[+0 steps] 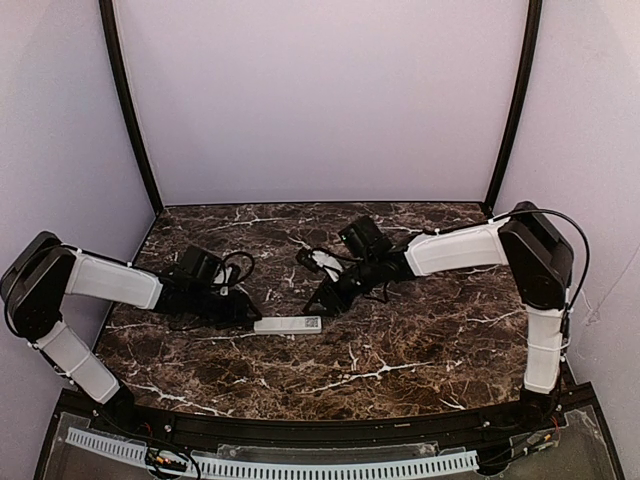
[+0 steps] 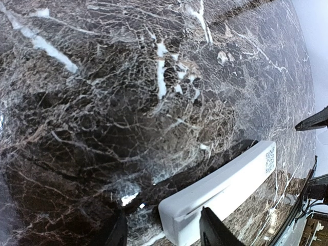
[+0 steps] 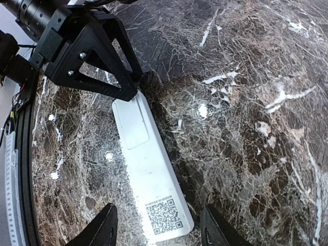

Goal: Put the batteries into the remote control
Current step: Press the battery cover on the remote control.

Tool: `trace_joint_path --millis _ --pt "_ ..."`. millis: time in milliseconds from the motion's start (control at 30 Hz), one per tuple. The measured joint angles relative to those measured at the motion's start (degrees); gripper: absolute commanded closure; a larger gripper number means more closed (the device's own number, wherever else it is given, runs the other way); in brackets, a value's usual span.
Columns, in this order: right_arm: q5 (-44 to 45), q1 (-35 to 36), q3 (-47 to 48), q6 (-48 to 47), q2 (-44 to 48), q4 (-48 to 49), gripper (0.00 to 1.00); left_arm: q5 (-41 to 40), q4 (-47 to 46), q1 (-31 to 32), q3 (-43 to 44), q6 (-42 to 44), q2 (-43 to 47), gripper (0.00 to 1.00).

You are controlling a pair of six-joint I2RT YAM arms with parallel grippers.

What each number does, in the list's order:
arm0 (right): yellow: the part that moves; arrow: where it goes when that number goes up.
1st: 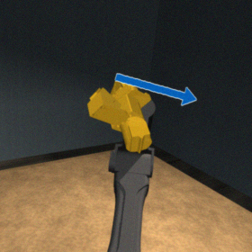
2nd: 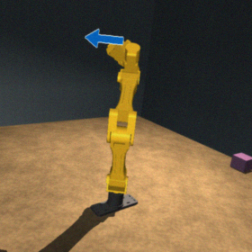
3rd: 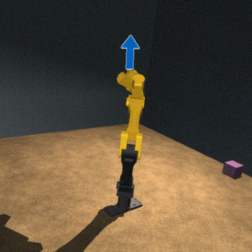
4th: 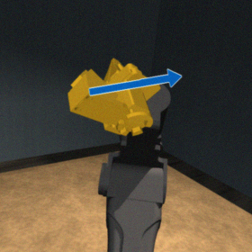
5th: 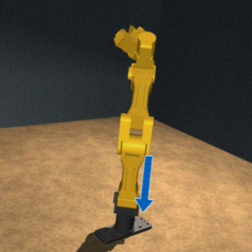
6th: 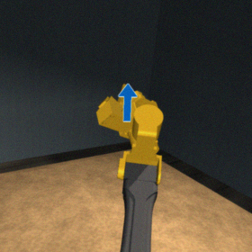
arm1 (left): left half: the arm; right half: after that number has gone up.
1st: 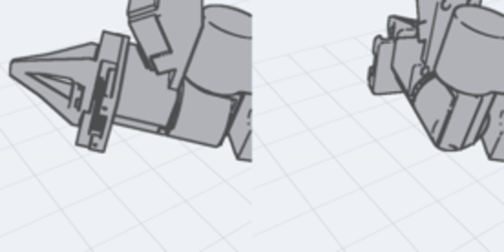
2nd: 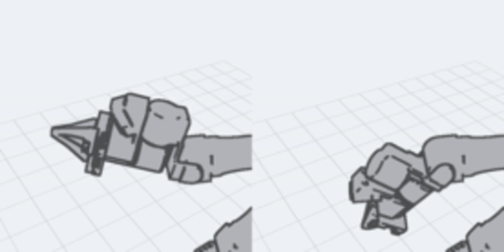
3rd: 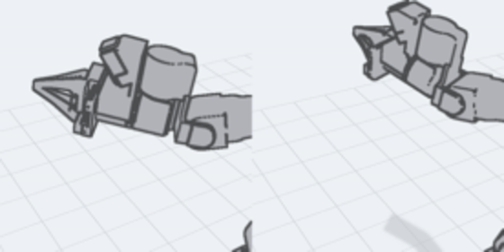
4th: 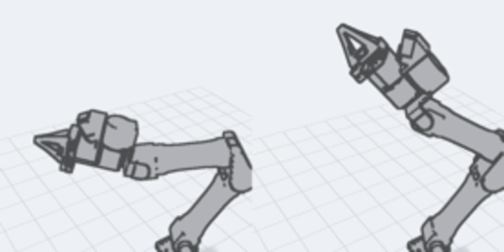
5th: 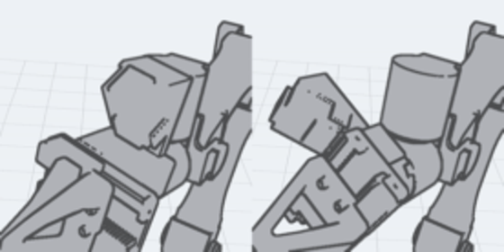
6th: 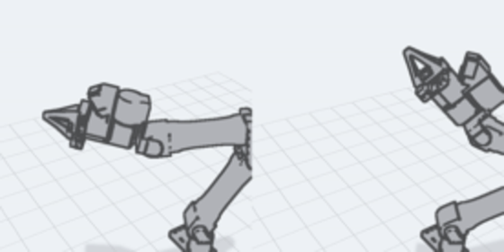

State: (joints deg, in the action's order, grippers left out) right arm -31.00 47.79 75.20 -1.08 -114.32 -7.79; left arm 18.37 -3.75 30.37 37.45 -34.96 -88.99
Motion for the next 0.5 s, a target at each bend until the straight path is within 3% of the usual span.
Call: trace_joint_path --millis 500 --pt "3.43 3.06 3.56 -13.27 -6.01 0.07 0.45 3.58 -4.37 0.28 -1.36 -2.75 -0.50 0.47"
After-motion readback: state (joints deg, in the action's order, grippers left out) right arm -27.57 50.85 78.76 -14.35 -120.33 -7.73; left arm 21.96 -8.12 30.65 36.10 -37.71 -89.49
